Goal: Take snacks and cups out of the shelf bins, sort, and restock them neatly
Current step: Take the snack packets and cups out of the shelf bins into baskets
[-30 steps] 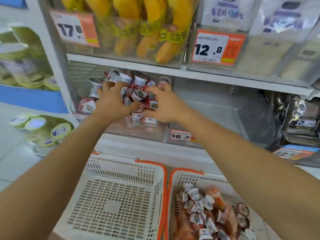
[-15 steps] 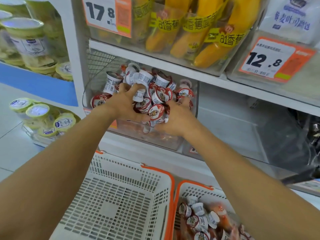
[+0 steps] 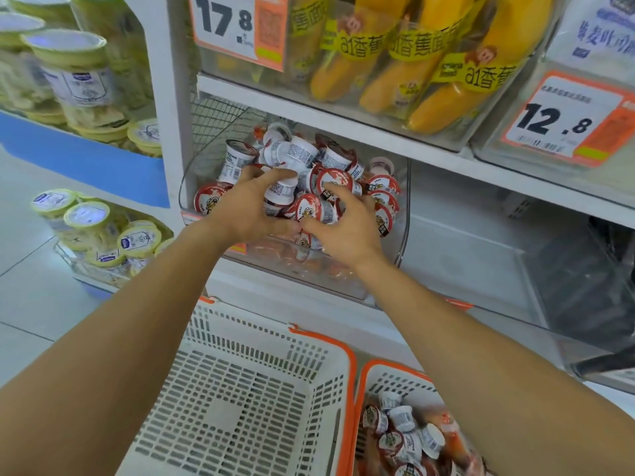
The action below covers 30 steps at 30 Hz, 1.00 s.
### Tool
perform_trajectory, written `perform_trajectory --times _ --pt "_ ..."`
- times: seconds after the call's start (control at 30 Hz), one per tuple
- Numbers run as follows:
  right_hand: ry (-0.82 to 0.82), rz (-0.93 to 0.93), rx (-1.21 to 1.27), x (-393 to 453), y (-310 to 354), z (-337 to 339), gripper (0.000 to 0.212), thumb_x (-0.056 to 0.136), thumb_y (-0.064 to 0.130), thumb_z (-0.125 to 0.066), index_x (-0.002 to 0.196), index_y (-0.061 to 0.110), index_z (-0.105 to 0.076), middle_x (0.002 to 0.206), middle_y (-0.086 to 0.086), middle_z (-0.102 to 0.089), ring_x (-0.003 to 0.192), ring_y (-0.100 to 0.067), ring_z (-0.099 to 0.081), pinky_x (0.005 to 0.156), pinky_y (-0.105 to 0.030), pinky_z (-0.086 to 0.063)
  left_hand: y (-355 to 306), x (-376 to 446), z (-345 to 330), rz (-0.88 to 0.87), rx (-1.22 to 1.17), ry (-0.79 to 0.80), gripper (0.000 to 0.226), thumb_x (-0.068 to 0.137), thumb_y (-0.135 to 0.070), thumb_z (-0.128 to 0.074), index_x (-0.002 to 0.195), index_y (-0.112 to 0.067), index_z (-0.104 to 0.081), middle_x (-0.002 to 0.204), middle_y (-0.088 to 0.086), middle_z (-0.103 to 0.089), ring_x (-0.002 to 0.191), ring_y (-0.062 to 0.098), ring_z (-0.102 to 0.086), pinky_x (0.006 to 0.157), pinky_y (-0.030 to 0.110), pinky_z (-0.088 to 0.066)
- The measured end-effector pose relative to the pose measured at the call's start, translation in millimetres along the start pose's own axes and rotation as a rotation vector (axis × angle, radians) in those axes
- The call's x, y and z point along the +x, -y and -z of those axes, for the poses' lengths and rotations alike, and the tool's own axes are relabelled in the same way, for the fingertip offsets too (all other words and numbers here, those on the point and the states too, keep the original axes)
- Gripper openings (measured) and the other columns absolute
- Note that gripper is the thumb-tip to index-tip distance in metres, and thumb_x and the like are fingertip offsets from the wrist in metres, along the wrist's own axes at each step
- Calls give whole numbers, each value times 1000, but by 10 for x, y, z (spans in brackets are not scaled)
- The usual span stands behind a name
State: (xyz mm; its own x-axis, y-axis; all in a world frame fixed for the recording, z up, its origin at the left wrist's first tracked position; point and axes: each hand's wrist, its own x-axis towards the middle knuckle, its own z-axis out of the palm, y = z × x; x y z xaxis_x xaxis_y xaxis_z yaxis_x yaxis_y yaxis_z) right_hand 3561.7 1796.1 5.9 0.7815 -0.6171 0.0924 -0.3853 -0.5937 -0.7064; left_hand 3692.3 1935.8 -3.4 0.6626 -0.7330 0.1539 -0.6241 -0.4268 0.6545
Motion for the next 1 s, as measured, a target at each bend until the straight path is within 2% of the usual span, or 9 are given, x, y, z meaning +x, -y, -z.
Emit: perform_trajectory --times 0.07,0.17,0.3,0.47,0.6,0.77,0.83,0.9,1.0 --pt "-8 -7 87 6 -30 14 65 75 39 -82 135 34 -59 140 -2 -46 124 -17 -53 104 -30 -43 9 -20 24 -4 10 7 96 65 -45 -89 147 -36 -40 146 10 -31 129 33 -49 111 39 -39" --pt "-27 -16 149 15 -44 40 48 70 39 -81 116 34 -68 129 1 -61 115 -14 -60 102 -34 -50 -6 -19 130 31 38 138 111 56 -46 -93 148 -43 -32 152 6 -23 135 32 -41 112 39 -36" --pt "-19 -25 173 5 -28 97 46 76 30 -82 119 24 -69 123 6 -66 113 -11 -59 97 -29 -48 -56 71 209 50 114 252 128 46 -44 -97 150 -45 -24 155 6 -19 138 34 -37 112 40 -35" --pt "41 -33 147 17 21 169 50 78 28 -81 125 22 -67 115 12 -57 106 -5 -51 90 -22 -39 -78 168 311 20 167 276 122 50 -38 -97 151 -43 -27 154 10 -23 140 33 -35 115 38 -31" --pt "131 -24 62 9 69 172 49 77 34 -80 123 23 -67 118 11 -57 109 -9 -52 87 -25 -40 -45 174 328 -23 171 230 114 56 -36 -96 151 -35 -34 148 13 -34 136 32 -40 114 33 -31" --pt "75 29 41 0 117 74 45 74 40 -79 116 26 -69 108 12 -66 100 -10 -61 80 -28 -46 93 136 310 -80 88 125 92 68 -32 -91 147 -33 -43 145 12 -40 131 28 -46 113 34 -36" --pt "41 13 111 18 102 31 43 75 38 -79 115 24 -71 108 15 -63 101 -6 -57 83 -26 -43 146 117 262 -83 39 77 83 74 -30 -87 145 -35 -45 145 11 -41 128 29 -51 110 42 -43" --pt "27 -24 223 45 99 -2 35 73 38 -80 105 24 -74 103 15 -67 96 -7 -60 80 -27 -44 204 108 205 -75 -28 27 76 78 -29 -84 144 -36 -47 147 9 -41 127 29 -52 106 46 -46" --pt "63 -124 398 115 143 -33 29 68 39 -81 93 24 -76 95 4 -74 94 -19 -68 80 -36 -54 239 103 124 -63 -134 -68 68 76 -41 -77 138 -42 -49 140 6 -51 123 26 -55 100 48 -50"
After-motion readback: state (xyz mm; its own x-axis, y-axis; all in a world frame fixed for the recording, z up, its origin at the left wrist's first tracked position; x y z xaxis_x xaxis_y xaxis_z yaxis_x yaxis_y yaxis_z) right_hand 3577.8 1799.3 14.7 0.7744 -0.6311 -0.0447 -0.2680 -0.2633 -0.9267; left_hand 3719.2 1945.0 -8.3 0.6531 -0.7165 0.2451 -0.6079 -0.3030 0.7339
